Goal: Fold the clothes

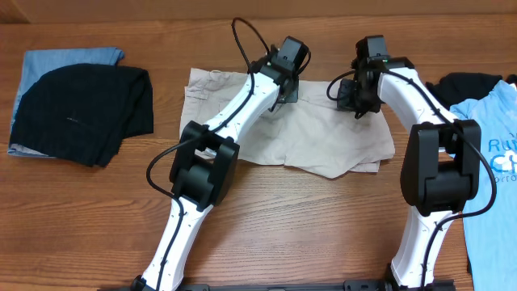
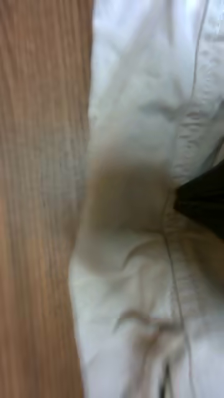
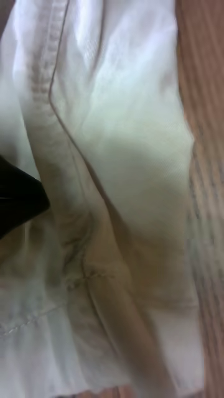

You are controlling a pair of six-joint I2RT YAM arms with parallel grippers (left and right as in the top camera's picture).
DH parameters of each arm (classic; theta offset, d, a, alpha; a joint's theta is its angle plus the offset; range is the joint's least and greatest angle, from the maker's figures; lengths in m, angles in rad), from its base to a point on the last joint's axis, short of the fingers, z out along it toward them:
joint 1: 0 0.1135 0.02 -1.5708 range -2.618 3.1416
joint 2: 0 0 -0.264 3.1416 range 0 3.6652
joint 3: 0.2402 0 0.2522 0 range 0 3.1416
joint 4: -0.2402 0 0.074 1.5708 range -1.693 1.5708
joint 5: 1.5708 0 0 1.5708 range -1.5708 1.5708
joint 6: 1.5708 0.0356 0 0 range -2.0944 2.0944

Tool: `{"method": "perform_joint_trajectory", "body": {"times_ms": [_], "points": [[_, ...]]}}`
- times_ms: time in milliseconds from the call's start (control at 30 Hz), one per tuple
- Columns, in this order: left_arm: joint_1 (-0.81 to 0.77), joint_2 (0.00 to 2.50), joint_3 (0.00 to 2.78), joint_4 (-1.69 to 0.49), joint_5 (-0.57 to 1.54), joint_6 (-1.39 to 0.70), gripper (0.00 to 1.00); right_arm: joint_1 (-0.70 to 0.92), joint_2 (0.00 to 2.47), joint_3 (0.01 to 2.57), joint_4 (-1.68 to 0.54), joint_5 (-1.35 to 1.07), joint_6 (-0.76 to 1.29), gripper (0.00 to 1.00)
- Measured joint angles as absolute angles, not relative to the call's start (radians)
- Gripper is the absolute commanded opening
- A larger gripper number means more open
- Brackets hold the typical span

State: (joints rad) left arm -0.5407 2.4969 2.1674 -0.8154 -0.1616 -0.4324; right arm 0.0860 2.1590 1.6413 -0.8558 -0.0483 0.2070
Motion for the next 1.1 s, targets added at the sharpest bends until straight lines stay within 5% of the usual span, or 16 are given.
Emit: {"method": "perform_joint_trajectory", "body": {"times_ms": [300,333,367,400,433,633,933,1100], "points": [[-0.452,2.286,2.53,-1.333,-0.278,-0.441,0.31,0.088,2.007,1.906,-1.207,-0.173,0.128,0.05],[-0.396,2.27,2.534,-1.399,-0.263,-0.456,0.44,0.088,1.985,1.913,-1.23,-0.207,0.12,0.05],[-0.347,2.271,2.533,-1.439,-0.228,-0.468,0.77,0.089,1.979,1.913,-1.239,-0.236,0.113,0.05],[-0.29,2.277,2.529,-1.489,-0.179,-0.471,0.96,0.091,1.98,1.91,-1.245,-0.247,0.11,0.06],[-0.243,2.281,2.523,-1.509,-0.13,-0.466,0.99,0.092,1.98,1.906,-1.245,-0.255,0.109,0.11],[-0.015,2.284,2.363,-1.549,0.127,-0.342,0.96,0.12,1.98,1.784,-1.167,-0.285,0.101,0.28],[-0.011,2.291,1.886,-1.277,0.225,-0.272,0.96,0.146,2.009,1.51,-0.855,-0.292,0.089,0.28],[-0.011,2.275,1.77,-1.142,0.297,-0.266,0.93,0.146,2.017,1.387,-0.738,-0.3,0.086,0.08]]}}
